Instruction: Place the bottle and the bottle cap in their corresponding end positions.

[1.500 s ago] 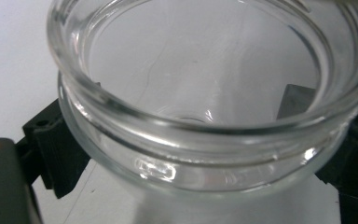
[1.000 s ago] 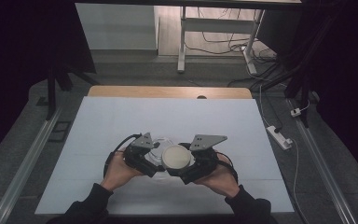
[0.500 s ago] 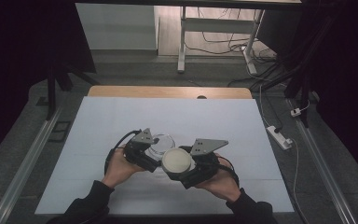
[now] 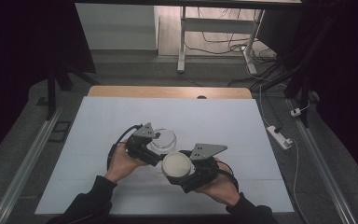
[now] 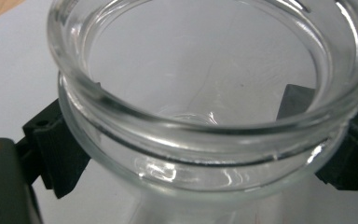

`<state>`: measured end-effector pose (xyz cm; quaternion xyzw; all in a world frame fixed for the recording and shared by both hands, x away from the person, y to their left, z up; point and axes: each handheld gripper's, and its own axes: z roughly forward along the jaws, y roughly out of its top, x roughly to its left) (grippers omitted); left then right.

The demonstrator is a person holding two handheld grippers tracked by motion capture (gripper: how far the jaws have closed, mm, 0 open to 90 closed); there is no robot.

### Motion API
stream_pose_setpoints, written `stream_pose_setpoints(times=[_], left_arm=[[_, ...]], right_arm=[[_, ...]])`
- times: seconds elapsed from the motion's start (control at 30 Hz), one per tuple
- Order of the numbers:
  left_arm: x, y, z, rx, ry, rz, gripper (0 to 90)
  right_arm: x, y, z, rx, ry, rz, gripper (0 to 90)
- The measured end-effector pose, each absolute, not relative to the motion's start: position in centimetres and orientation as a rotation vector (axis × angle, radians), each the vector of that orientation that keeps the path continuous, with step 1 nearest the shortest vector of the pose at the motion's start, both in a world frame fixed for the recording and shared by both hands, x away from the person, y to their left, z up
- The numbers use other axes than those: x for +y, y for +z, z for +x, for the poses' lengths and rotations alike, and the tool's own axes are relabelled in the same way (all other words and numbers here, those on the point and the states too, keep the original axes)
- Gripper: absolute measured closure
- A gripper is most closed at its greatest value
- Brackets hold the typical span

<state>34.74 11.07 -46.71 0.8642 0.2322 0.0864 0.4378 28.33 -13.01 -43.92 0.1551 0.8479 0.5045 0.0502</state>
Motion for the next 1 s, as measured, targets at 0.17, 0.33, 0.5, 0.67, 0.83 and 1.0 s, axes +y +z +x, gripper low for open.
stream_pose_setpoints(times=[0.17,0.33,0.5,0.67,0.83,1.0], left_arm=[[10.8,-46.7,35.5,0.586,0.22,2.143,7.8],[10.5,-46.7,36.2,0.597,0.227,2.136,7.8],[10.2,-46.7,36.9,0.603,0.235,2.134,7.8],[9.7,-46.8,37.6,0.601,0.242,2.133,7.8],[9.2,-47.1,38.1,0.595,0.245,2.14,7.8],[9.0,-47.4,38.7,0.598,0.252,2.147,7.8]], right_arm=[[-13.2,-44.5,28.0,2.581,1.525,0.478,7.3],[-13.6,-45.0,27.7,2.575,1.527,0.482,7.3],[-13.9,-45.7,27.4,2.587,1.509,0.48,7.3],[-14.0,-46.4,27.1,2.6,1.496,0.481,7.3],[-13.7,-47.1,26.9,2.62,1.485,0.479,7.3],[-13.4,-47.8,26.8,2.639,1.458,0.473,7.3]])
